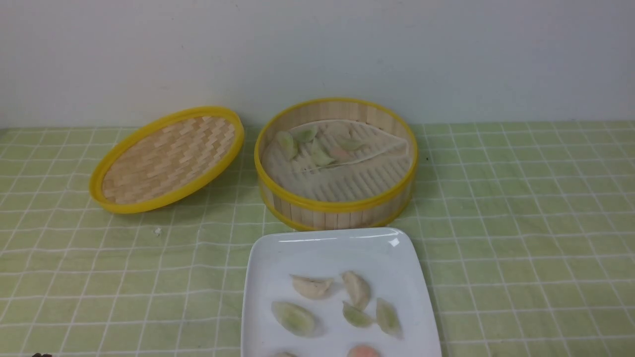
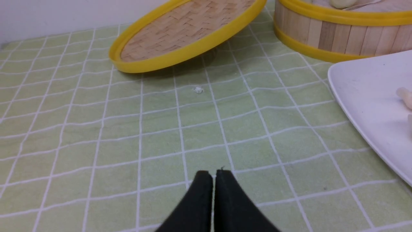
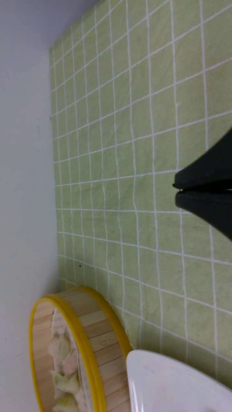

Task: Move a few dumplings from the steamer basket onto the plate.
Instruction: Use the left arm to grab a dumpling from the steamer

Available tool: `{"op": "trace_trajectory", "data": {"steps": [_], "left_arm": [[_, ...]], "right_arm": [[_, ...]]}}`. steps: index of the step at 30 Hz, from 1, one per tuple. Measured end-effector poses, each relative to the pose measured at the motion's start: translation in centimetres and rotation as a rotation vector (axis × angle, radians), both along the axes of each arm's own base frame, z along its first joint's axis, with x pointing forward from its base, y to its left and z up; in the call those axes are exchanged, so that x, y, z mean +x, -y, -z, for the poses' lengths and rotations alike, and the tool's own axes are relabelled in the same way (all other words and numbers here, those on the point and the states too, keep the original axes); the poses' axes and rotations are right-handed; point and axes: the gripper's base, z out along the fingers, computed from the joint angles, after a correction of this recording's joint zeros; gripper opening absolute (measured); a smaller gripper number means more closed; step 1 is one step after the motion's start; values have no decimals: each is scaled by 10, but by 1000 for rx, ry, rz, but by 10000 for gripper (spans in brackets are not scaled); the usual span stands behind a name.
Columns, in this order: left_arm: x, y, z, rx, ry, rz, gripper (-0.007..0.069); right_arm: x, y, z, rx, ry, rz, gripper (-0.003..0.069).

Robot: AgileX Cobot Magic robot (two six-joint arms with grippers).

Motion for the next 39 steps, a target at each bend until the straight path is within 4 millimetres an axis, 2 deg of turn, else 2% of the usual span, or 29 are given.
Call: {"op": "trace_trajectory", "data": {"steps": [1,8,11,16,19,20,21,22,23,25,26,27,29,30,31,33,34,35,36,39], "left_arm": [[0,0,0,-1,0,-1,-6],[3,4,-14,-371,117,-41,-6],[4,2,-26,-567,232,-70,-6],[2,-10,-52,-746,503,-135,-6],[-7,-11,-88,-763,601,-98,-6],[-11,-9,-106,-743,616,-70,-6],[-12,-6,-127,-700,594,-40,-6],[-14,-6,-130,-701,594,-32,-6],[-11,0,-154,-657,519,0,-6],[5,8,-181,-605,347,31,-6],[16,15,-200,-568,202,62,-6],[27,19,-208,-541,103,77,-6],[61,30,-221,-466,-163,112,-6],[70,33,-227,-440,-232,130,-6],[92,37,-227,-395,-348,146,-6],[125,42,-232,-326,-488,183,-6],[150,45,-227,-292,-565,200,-6],[154,45,-227,-287,-576,203,-6],[181,50,-223,-254,-642,228,-6],[233,67,-212,-176,-715,272,-6]], "right_arm": [[0,0,0,0,0,0,-15],[0,0,0,0,0,0,-15],[0,0,0,0,0,0,-15],[0,0,0,0,0,0,-15],[0,0,0,0,0,0,-15],[0,0,0,0,0,0,-15],[0,0,0,0,0,0,-15],[0,0,0,0,0,0,-15],[0,0,0,0,0,0,-15],[0,0,0,0,0,0,-15],[0,0,0,0,0,0,-15],[0,0,0,0,0,0,-15],[0,0,0,0,0,0,-15],[0,0,0,0,0,0,-15],[0,0,0,0,0,0,-15],[0,0,0,0,0,0,-15],[0,0,0,0,0,0,-15],[0,0,0,0,0,0,-15],[0,0,0,0,0,0,-15],[0,0,0,0,0,0,-15]]}}
